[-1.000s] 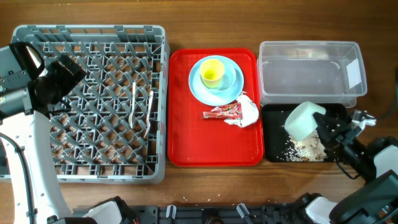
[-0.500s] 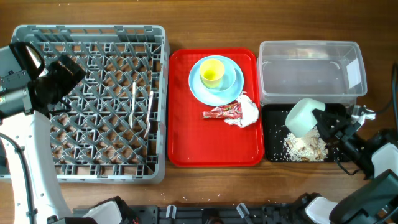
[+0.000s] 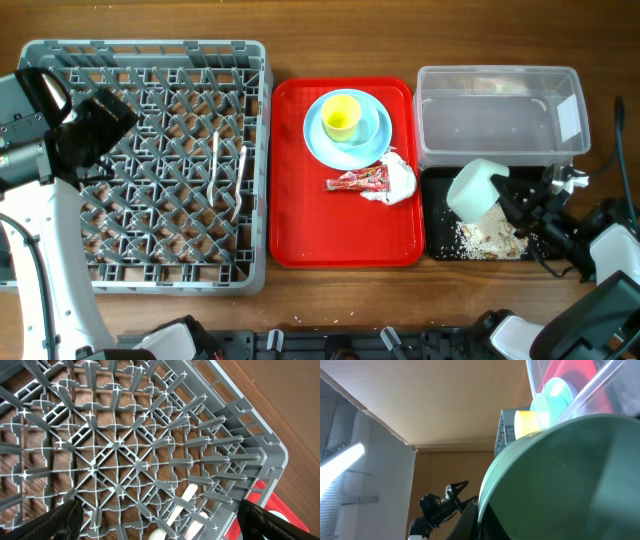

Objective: Sort waste into correct bins and load items into the dishwasher rack
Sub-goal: 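Tip the green bowl over the black tray to dump the rice, then carry the empty green bowl back and set it on the red tray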

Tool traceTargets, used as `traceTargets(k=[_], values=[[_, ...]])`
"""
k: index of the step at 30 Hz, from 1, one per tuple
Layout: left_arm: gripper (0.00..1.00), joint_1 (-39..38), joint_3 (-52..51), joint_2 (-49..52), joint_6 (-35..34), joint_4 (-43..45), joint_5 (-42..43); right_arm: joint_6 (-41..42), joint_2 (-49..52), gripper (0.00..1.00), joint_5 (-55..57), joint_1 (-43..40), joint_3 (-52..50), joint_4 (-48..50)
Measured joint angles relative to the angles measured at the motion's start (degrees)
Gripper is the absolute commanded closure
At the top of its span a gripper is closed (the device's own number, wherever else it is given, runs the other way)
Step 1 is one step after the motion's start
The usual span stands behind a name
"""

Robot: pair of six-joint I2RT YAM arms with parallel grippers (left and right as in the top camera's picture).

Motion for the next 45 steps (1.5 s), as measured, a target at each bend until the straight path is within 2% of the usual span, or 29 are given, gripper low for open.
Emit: traceTargets(k=[2,6,9,12,22,28,34,36,42,45], values=[[0.0,0.0,0.0,0.0,0.0,0.0,0.0,0.5,0.0,0.96,0.5,0.0,-0.1,4.7],[0.0,0.0,0.0,0.0,0.0,0.0,0.0,2.2,0.0,0.96,0.7,0.1,0.0,2.3],[0.0,0.0,0.0,0.0,0.0,0.0,0.0,3.6,0.0,0.96,0.7,0.2,-0.1,5.8],[0.0,0.0,0.0,0.0,0.0,0.0,0.0,4.1,-0.6,0.96,1.2,2.1,-0.1,4.7],[0.0,0.0,0.0,0.0,0.0,0.0,0.0,9.3,-6.4,0.96,19.3,15.8,7.9,2.7],[0.0,0.0,0.0,0.0,0.0,0.0,0.0,14.9,-12.3,0.96,33.1,32.3,13.0,1.9],[0.0,0.0,0.0,0.0,0.0,0.0,0.0,22.4,-14.8,0.96,47.9,59.1,13.1,3.3],[0.0,0.0,0.0,0.0,0.0,0.0,0.0,26.0,-14.6,0.96,54.3,69.3,13.1,6.1],[0.0,0.0,0.0,0.0,0.0,0.0,0.0,35.1,-9.7,0.96,71.6,89.7,13.2,16.5],[0.0,0.0,0.0,0.0,0.0,0.0,0.0,37.2,-5.5,0.96,76.8,94.1,13.2,22.2]])
